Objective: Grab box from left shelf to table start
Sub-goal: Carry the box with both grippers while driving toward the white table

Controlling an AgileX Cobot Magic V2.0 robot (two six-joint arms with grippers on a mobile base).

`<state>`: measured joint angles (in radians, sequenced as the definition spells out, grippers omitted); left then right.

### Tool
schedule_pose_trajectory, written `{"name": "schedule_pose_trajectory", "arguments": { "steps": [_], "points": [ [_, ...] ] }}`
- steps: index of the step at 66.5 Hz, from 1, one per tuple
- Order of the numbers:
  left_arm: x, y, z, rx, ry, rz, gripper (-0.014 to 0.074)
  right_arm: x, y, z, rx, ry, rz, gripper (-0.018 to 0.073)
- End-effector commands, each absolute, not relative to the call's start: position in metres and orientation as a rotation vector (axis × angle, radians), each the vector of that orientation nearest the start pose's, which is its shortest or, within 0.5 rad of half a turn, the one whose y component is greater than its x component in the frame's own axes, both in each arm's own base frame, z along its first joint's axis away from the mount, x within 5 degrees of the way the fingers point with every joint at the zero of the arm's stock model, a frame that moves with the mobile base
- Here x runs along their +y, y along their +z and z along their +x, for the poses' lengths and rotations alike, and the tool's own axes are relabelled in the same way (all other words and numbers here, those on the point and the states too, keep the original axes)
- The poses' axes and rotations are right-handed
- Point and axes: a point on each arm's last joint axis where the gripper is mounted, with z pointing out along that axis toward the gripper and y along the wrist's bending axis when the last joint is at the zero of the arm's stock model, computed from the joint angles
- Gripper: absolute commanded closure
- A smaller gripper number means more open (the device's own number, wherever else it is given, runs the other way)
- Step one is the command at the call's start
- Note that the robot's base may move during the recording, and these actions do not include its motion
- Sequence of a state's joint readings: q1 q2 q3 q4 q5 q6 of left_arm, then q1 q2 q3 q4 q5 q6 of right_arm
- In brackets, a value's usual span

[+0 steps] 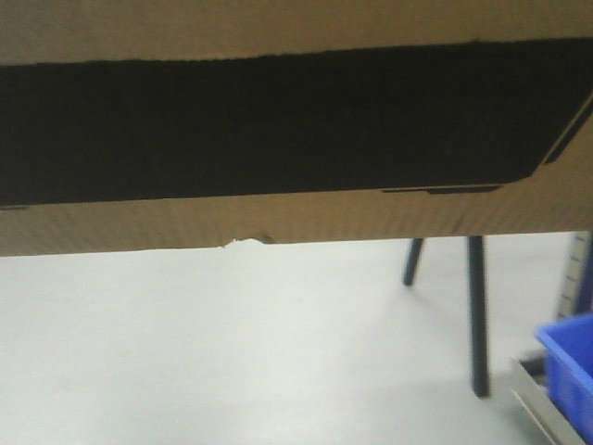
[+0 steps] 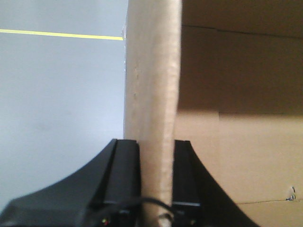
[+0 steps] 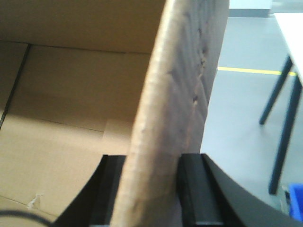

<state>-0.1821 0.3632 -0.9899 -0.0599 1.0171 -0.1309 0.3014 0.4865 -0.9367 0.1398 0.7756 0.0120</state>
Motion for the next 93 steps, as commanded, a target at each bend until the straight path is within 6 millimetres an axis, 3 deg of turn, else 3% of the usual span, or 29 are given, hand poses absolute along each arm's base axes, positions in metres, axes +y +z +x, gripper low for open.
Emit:
{"name": "schedule_pose_trajectory", "arguments": {
  "steps": [1,93],
  "points": [
    [-0.0131,0.4397,0.0071,1.670,-0.453,0.040,0.0696,0.0275,0.4373,0.0537,1.639,0.437,-0.217,0.0501],
    [-0.0135,0.4396,0.0088,1.676,-0.453,0.040,0.0696,0.0275,0.4372,0.0536,1.640,0.438,-0.217,0.0501]
  ]
}}
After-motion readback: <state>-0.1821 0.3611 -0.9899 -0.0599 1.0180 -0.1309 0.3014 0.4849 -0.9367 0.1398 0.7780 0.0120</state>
